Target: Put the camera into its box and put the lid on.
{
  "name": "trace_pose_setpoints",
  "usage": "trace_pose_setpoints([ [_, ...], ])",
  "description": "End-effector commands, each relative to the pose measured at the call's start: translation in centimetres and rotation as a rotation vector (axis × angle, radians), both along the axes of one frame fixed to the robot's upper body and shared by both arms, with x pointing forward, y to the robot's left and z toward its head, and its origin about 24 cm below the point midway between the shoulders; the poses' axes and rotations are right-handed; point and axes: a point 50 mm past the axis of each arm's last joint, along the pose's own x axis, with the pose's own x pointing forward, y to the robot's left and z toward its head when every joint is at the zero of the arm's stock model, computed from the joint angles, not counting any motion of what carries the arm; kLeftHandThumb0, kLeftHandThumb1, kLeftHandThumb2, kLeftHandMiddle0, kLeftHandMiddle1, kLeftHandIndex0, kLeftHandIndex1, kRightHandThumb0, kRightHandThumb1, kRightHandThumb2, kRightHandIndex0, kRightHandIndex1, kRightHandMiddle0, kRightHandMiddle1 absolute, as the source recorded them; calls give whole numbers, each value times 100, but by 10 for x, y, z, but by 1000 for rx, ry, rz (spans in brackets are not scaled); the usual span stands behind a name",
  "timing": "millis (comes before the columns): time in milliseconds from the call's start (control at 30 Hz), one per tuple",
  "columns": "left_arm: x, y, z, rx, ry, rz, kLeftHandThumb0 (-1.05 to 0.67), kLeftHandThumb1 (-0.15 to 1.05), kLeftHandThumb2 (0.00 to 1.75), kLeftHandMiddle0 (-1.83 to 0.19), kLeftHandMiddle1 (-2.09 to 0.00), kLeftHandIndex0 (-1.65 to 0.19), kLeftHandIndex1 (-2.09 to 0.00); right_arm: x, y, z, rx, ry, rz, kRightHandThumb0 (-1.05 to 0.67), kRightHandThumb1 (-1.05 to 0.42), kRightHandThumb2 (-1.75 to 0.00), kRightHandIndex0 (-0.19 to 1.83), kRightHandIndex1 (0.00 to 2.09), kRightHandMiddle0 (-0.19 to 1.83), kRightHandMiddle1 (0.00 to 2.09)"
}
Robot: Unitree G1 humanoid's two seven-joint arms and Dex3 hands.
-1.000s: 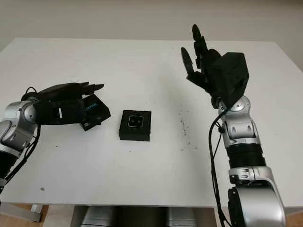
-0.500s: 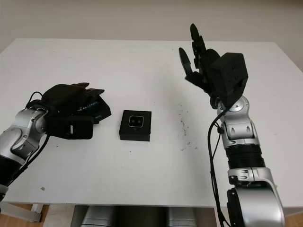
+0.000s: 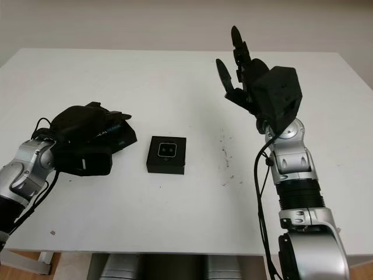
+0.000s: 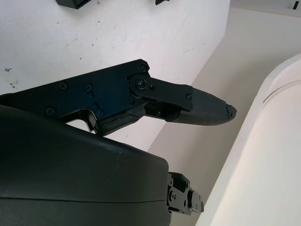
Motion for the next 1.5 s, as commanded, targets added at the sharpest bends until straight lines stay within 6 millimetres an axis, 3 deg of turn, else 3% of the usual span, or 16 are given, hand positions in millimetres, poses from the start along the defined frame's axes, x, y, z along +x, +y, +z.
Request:
trace_pose_setpoints([
  [0, -3, 6, -13, -2, 69, 13, -16, 94, 6, -18, -129, -19, -106, -2, 1, 1, 0, -17, 3, -71, -105, -62, -18, 2, -15, 5],
  [133, -2, 8, -12, -11, 92, 15, -9, 98, 6, -27, -140, -27, -122, -2, 2, 0, -2, -14, 5, -72, -105, -62, -19, 2, -16, 5],
  [300, 3, 15, -10, -91, 139, 25, -6, 100, 6, -31, -133, -27, -133, -2, 2, -1, -2, -15, 6, -72, -105, -62, -19, 3, -16, 5],
  [567, 12, 27, 3, -142, 92, 59, -10, 98, 5, -38, -111, -33, -121, -3, 1, -2, -9, -5, 0, -73, -105, -62, -18, 4, -14, 6],
  [1100, 10, 24, 56, -225, -36, -11, -4, 94, 5, -45, -102, -36, -119, -5, 0, -8, -36, 12, 58, -73, -105, -62, -16, 5, -11, 7],
  [1467, 1, 14, 83, -402, -39, -122, -7, 97, 6, -36, -130, -29, -137, -6, 0, -8, -24, -1, 69, -74, -105, -66, -16, 5, -10, 7],
])
